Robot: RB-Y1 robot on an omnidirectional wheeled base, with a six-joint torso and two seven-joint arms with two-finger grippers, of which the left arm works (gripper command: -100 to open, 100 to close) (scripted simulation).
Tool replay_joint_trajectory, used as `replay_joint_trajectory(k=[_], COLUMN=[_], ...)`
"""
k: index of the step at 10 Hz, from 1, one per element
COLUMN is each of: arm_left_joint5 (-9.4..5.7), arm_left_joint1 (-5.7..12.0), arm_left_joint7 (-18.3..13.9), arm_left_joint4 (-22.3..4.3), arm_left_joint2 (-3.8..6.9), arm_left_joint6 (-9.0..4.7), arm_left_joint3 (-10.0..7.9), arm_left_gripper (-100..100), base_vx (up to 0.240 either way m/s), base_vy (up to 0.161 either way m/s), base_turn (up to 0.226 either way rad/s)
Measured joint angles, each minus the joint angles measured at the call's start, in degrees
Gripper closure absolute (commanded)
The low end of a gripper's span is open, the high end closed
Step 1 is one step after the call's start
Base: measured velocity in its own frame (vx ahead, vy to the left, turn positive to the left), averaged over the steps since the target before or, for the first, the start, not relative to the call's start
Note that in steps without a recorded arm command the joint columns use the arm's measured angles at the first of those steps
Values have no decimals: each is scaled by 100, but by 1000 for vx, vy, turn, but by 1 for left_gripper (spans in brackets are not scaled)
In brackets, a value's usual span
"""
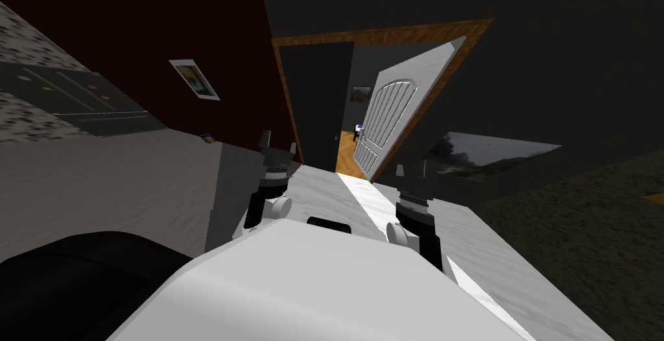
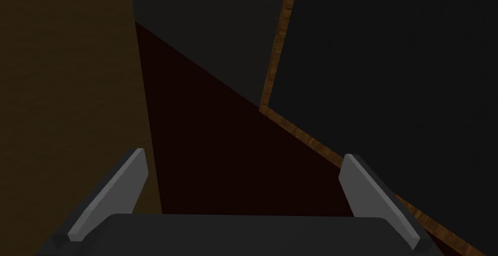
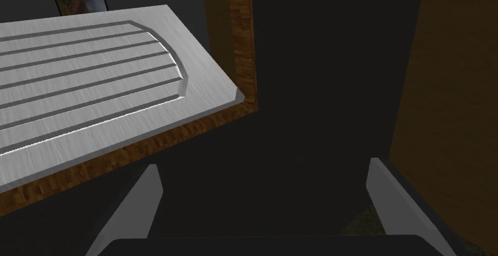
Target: Push the door open
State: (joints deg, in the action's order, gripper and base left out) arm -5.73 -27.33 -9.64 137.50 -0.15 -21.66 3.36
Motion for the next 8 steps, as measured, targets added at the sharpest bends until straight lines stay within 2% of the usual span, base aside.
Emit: replay_joint_trajectory(k=[3, 4, 8], arm_left_joint5=[-22, -32, -47], arm_left_joint1=[185, 335, 616], arm_left_joint7=[44, 67, 170], arm_left_joint4=[-368, -575, -1169], arm_left_joint2=[71, 94, 161], arm_left_joint6=[-40, -36, -93], arm_left_joint3=[-1, -19, 29], arm_left_gripper=[-100, -100, -100], base_vx=[94, 110, 101], base_vy=[0, -12, -12], base_turn=[-1, -8, -2])
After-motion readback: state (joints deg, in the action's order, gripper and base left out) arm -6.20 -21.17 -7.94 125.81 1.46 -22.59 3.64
